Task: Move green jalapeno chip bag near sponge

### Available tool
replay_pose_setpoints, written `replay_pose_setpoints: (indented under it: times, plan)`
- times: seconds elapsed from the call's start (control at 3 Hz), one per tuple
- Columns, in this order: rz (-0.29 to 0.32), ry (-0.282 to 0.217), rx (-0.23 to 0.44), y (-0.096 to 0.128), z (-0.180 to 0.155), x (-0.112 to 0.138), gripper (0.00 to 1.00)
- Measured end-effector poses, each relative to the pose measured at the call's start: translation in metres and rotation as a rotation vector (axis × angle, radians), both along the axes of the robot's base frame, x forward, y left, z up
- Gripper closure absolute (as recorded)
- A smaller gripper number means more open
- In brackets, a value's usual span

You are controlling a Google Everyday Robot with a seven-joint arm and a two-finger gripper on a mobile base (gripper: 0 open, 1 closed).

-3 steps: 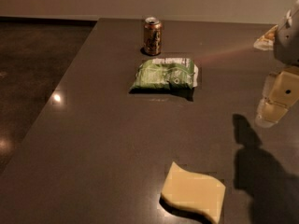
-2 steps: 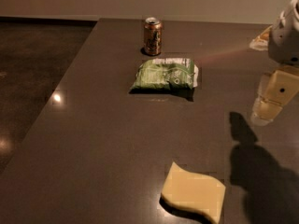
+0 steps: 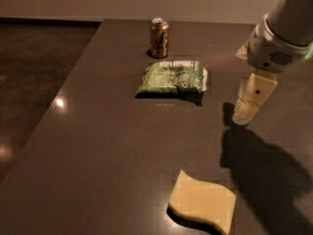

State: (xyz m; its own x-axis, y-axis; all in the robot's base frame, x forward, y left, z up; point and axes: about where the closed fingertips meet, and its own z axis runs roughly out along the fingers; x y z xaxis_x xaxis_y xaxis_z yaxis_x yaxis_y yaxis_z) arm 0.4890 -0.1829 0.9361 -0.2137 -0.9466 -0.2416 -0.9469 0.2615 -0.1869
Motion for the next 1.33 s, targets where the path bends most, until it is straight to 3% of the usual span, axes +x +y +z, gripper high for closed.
replay_pose_setpoints:
  times: [0.33, 0.67, 1.33]
  plan:
    - [0.004, 0.010, 0.033, 0.015, -0.017, 0.024, 0.00]
    - [0.009, -0.014, 0.067, 0.038, -0.030, 0.059, 0.00]
    - [0.043, -0.031, 0.092, 0.080, -0.042, 0.088, 0.00]
